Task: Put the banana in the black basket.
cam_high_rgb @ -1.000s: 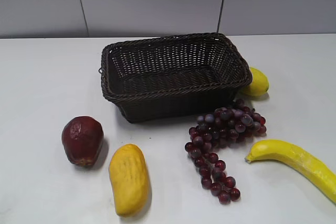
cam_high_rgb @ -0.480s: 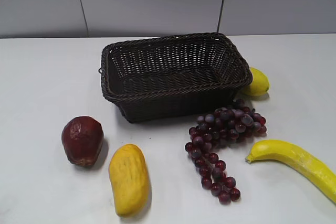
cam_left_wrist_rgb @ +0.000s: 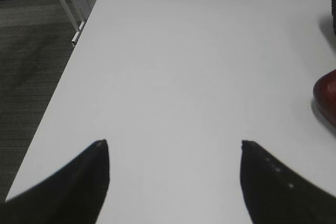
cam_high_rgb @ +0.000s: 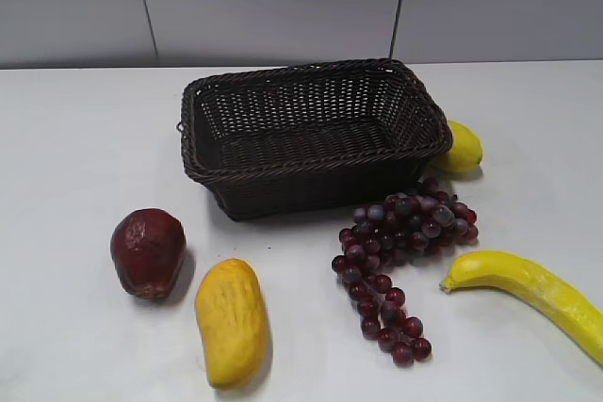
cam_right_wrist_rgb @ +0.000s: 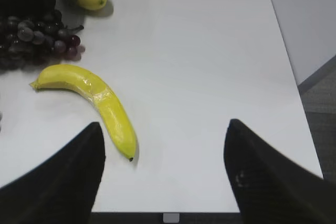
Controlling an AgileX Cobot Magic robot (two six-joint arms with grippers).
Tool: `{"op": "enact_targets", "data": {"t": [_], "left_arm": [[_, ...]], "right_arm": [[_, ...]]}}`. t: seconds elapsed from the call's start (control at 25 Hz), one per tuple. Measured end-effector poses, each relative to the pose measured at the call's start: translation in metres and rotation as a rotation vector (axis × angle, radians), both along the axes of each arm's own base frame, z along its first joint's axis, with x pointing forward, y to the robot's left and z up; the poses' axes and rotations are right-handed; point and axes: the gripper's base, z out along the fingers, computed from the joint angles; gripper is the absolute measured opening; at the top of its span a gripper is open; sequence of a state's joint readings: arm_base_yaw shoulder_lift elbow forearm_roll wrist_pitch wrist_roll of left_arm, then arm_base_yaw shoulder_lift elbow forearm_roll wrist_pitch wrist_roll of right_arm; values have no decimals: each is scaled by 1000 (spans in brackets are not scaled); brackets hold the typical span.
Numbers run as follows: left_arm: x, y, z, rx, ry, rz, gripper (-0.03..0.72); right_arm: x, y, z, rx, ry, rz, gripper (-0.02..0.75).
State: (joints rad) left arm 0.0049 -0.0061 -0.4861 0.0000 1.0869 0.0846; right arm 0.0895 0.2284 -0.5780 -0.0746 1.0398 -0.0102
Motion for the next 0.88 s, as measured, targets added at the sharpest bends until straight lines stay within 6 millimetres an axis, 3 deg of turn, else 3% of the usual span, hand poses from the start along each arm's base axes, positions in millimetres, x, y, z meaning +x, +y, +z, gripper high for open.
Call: {"op": "enact_targets", "data": {"t": [0.24, 0.4, 0.64, 0.88], "left_arm": [[0, 0, 0, 0, 0, 0, 575], [0, 0, 0, 0, 0, 0, 575], [0, 0, 0, 0, 0, 0, 575], [0, 0, 0, 0, 0, 0, 575]], "right_arm": [[44, 6, 11, 4, 190, 17, 541], [80, 14, 8, 23, 344, 48, 601], [128, 19, -11, -67, 488, 145, 638], [165, 28, -45, -48, 626, 230, 638]]}}
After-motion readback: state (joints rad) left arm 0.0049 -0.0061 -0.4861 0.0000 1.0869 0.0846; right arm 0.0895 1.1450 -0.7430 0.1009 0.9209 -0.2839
